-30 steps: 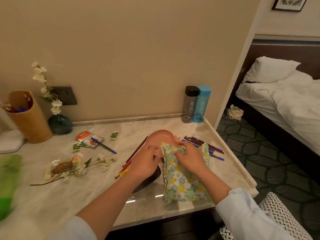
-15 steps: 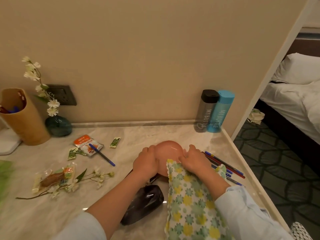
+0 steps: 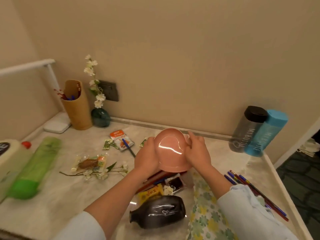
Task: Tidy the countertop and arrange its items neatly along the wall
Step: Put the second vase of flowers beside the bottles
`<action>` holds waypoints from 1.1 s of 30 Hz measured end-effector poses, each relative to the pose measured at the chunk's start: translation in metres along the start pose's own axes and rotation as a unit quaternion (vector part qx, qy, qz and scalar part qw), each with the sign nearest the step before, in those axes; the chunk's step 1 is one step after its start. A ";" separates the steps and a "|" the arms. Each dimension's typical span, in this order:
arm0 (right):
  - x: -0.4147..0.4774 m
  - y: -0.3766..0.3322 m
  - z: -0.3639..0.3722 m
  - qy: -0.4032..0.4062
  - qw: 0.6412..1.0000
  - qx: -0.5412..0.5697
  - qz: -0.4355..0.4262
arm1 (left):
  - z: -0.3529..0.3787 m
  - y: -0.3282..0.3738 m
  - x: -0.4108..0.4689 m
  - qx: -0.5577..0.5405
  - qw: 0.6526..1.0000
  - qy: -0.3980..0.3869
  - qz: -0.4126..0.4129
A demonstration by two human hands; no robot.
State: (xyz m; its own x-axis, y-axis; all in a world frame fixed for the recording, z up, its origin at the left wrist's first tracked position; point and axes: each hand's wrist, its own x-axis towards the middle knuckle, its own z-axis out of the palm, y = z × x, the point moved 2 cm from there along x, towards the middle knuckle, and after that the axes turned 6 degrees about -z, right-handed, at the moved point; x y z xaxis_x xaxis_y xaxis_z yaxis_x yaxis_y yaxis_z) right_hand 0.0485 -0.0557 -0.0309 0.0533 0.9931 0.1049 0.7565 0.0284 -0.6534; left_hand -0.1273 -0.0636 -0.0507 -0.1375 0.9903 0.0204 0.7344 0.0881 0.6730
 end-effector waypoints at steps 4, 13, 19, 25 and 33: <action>-0.002 -0.048 0.036 -0.013 0.997 0.061 -0.033 | -0.042 -0.039 -0.008 -0.006 0.996 0.044 -0.082; -0.034 -0.130 0.140 -0.111 0.987 0.070 -0.096 | -0.126 -0.146 -0.055 -0.039 0.973 0.079 -0.214; -0.063 -0.166 0.198 -0.179 0.976 0.057 -0.113 | -0.166 -0.210 -0.082 0.051 0.966 0.055 -0.247; -0.083 -0.179 0.220 -0.173 0.973 0.044 -0.144 | -0.178 -0.237 -0.088 0.105 0.969 0.022 -0.221; -0.090 -0.175 0.217 -0.116 0.980 -0.045 -0.154 | -0.182 -0.231 -0.075 0.224 0.966 0.000 -0.131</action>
State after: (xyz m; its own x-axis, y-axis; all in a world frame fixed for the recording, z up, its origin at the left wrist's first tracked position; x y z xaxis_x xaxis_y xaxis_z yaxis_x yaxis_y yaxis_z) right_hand -0.2299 -0.1252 -0.0890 -0.3277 0.9387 0.1072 0.7680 0.3307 -0.5484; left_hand -0.4078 -0.1776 -0.0733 -0.3587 0.9273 -0.1068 0.8878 0.3743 0.2678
